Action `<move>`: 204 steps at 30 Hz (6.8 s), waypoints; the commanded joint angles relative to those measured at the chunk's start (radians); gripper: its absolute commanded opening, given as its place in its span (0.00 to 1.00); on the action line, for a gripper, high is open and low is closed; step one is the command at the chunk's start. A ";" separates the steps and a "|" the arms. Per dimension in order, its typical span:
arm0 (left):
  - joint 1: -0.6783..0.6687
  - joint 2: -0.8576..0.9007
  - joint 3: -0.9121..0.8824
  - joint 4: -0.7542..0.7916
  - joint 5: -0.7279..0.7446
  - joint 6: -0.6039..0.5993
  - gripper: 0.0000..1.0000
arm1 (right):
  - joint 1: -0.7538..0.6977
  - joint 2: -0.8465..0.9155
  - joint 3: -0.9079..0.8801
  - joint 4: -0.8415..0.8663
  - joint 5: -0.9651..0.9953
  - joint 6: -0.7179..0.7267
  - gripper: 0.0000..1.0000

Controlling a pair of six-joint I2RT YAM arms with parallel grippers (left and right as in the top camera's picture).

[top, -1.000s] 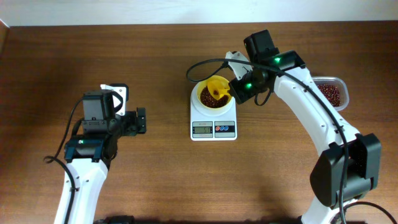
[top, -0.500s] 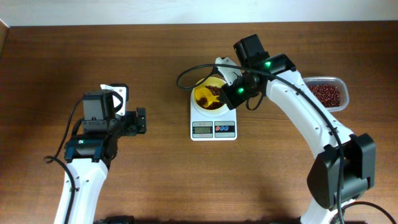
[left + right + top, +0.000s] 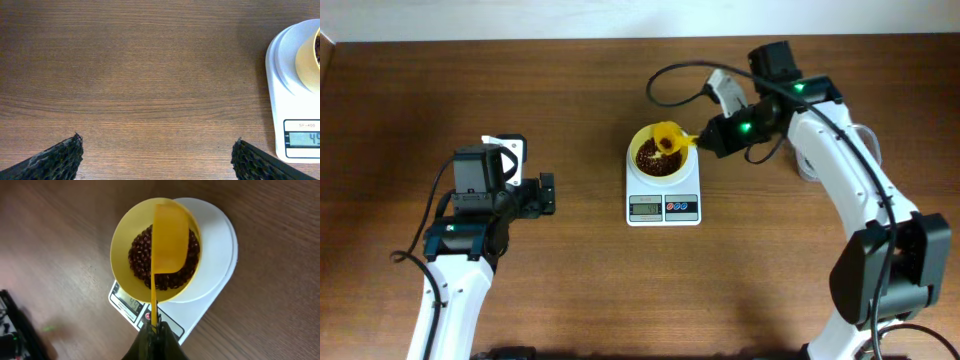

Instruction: Scoop item into bowl and weigh 50g on scale

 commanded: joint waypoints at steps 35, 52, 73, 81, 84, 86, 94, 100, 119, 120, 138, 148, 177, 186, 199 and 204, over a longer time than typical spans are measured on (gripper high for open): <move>0.005 0.005 -0.003 0.002 -0.007 0.011 0.99 | -0.013 -0.050 0.023 -0.007 -0.013 -0.204 0.04; 0.005 0.005 -0.003 0.002 -0.007 0.011 0.99 | 0.051 -0.050 0.023 0.018 0.051 -0.227 0.04; 0.005 0.005 -0.003 0.002 -0.007 0.011 0.99 | 0.083 -0.051 0.042 0.047 0.042 -0.364 0.04; 0.005 0.005 -0.003 0.002 -0.007 0.012 0.99 | 0.084 -0.072 0.085 0.039 0.134 -0.365 0.04; 0.005 0.005 -0.003 0.002 -0.007 0.011 0.99 | 0.084 -0.066 0.077 -0.002 0.132 -0.365 0.04; 0.005 0.005 -0.003 0.002 -0.007 0.012 0.99 | 0.084 -0.066 0.077 -0.011 0.110 -0.365 0.04; 0.005 0.005 -0.003 0.002 -0.007 0.011 0.99 | 0.081 -0.065 0.077 0.015 0.118 -0.361 0.04; 0.005 0.005 -0.003 0.002 -0.007 0.011 0.99 | 0.069 -0.065 0.077 0.015 0.065 -0.243 0.04; 0.005 0.005 -0.003 0.002 -0.007 0.012 0.99 | 0.050 -0.065 0.077 0.019 0.008 -0.217 0.04; 0.005 0.005 -0.003 0.002 -0.007 0.012 0.99 | 0.050 -0.065 0.077 0.019 0.013 -0.217 0.04; 0.005 0.005 -0.003 0.002 -0.007 0.012 0.99 | 0.052 -0.065 0.077 -0.034 0.126 -0.286 0.04; 0.005 0.005 -0.003 0.002 -0.007 0.012 0.99 | 0.058 -0.064 0.077 -0.016 0.121 -0.313 0.04; 0.005 0.005 -0.003 0.002 -0.007 0.012 0.99 | -0.076 -0.065 0.077 0.053 -0.166 -0.045 0.04; 0.005 0.005 -0.003 0.002 -0.007 0.012 0.99 | -0.121 -0.065 0.077 0.045 -0.177 -0.019 0.04; 0.005 0.005 -0.003 0.002 -0.007 0.012 0.99 | -0.307 -0.065 0.077 0.094 -0.066 0.431 0.04; 0.005 0.005 -0.003 0.002 -0.007 0.012 0.99 | -0.295 -0.064 0.077 0.133 -0.065 0.430 0.04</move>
